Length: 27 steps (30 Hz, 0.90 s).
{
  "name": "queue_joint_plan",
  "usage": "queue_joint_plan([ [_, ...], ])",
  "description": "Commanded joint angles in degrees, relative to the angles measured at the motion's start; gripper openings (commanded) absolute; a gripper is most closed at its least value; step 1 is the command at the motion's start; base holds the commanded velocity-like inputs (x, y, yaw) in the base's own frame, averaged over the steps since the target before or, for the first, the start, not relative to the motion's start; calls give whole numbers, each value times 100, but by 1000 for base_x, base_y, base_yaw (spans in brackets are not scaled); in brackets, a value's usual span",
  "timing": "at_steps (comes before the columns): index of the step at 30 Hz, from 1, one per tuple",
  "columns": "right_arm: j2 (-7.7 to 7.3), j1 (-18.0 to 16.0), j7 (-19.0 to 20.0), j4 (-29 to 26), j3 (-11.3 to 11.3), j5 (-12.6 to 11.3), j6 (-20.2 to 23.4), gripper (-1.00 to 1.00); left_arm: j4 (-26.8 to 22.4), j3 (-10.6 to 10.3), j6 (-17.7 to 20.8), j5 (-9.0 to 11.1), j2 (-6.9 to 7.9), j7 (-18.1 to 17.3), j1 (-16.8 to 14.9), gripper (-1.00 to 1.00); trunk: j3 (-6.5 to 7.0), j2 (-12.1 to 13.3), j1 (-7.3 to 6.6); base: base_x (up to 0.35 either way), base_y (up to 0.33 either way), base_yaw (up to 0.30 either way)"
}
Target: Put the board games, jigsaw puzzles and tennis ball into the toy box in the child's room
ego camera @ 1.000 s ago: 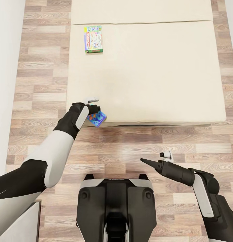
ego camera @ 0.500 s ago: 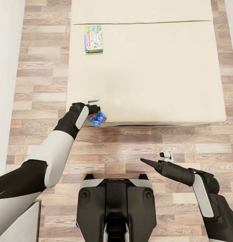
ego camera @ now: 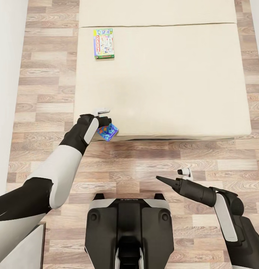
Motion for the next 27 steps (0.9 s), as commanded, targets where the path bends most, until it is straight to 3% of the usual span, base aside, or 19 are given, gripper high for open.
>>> queue_joint_plan([
  [1, 0, -2, 23, -1, -6, 11, 20, 100, -6, -22, 16, 59, 3, 49, 0, 100, -5, -9, 4, 0, 0, 0],
  [13, 0, -2, 25, -1, -18, 11, 16, 100, -395, 10, 82, 53, 47, 37, 1, 100, -5, -9, 4, 0, 0, 0],
  [27, -3, -2, 24, -1, -22, 11, 9, 100, -502, 38, 102, 62, 171, 31, 9, 100, -5, -9, 4, 0, 0, 0],
])
